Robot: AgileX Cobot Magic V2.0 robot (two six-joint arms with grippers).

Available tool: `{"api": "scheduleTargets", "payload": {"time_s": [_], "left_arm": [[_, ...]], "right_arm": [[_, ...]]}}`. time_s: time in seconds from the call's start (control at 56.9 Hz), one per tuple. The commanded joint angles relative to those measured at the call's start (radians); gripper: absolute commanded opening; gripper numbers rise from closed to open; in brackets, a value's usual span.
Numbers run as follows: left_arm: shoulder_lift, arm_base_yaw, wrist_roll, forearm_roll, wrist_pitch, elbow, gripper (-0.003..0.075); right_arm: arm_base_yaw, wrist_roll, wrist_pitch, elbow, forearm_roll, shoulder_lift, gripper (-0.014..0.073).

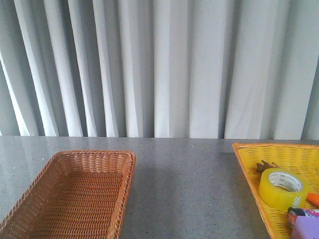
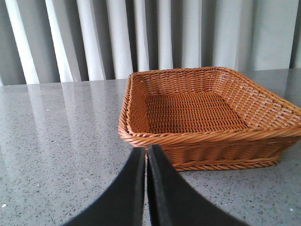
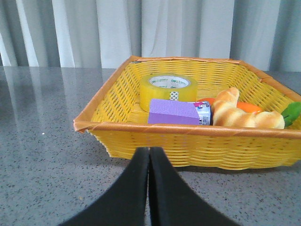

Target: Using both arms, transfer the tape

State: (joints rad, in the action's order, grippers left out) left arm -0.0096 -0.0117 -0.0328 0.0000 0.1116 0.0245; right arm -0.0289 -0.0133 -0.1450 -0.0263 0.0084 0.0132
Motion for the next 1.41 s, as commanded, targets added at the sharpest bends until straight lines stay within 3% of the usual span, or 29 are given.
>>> {"api": "scheduleTargets", "payload": {"time_s": [0.0,0.809,0.967,1.161,1.266,1.39], "left_arm": [[-0.017,0.000,-0.008,0.000,-0.067,-0.008,-0.0006],[-0.017,0.000,-0.008,0.000,-0.067,-0.008,-0.0006],[-0.017,0.000,0.051,0.085,-0.068,-0.008,-0.0006],[-0.017,0.000,0.051,0.081,-0.068,-0.008,-0.0006],[-0.017,0.000,0.033,0.062,-0.091,-0.010,-0.0006],[-0.017,0.000,-0.146,-0.102,-0.211,-0.019,-0.0006]], "right_arm": [[-0.005,-0.001,0.079,-0.004,0.001,0.008,-0.0008],[-0.005,-0.001,0.079,-0.004,0.001,0.008,-0.0008],[-0.005,-0.001,0.079,-0.004,0.001,0.008,-0.0008],[-0.005,-0.003,0.108,-0.002,0.000,0.008,-0.0008],[-0.004,0.013,0.211,0.000,0.023,0.008,-0.0008],[-0.004,0.088,0.465,0.039,0.055,0.007,-0.0008]]}}
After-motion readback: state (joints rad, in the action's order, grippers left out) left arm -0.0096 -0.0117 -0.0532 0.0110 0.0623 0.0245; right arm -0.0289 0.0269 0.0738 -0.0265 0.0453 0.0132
